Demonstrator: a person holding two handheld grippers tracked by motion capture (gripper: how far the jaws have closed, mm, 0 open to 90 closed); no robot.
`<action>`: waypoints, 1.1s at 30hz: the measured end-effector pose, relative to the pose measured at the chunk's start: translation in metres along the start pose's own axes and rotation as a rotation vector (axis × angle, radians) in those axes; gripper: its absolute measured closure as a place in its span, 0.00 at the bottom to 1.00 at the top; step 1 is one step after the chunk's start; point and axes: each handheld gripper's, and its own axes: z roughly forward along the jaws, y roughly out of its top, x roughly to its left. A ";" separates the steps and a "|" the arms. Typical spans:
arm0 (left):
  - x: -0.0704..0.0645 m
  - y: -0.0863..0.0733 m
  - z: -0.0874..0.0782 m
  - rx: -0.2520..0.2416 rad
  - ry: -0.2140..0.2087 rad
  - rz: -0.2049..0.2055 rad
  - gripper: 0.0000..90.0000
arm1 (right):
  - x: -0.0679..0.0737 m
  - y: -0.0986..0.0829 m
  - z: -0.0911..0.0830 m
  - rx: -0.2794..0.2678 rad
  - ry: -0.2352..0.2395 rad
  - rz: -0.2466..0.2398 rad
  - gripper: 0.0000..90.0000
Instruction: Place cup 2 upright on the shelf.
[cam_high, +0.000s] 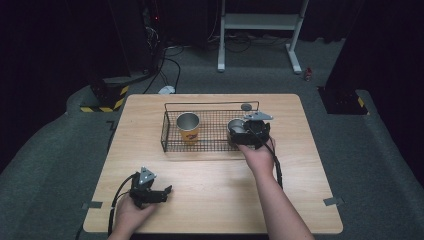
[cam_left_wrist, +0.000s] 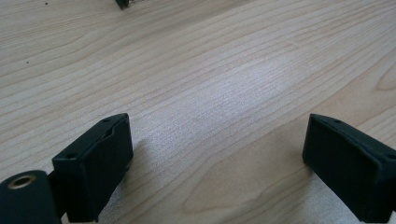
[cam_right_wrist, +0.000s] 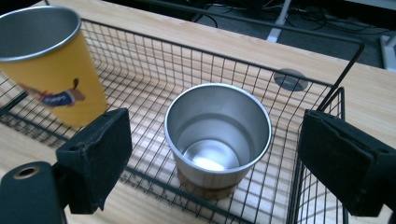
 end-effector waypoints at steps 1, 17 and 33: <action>0.000 0.000 0.000 0.000 0.000 0.000 0.10 | 0.001 -0.002 -0.002 0.000 0.000 -0.004 0.11; 0.000 0.000 0.000 -0.002 0.000 0.000 0.10 | -0.008 -0.097 -0.042 0.026 -0.044 -0.034 0.13; 0.000 0.000 0.001 -0.001 -0.001 -0.003 0.10 | -0.026 -0.173 -0.071 0.182 -0.036 0.023 0.12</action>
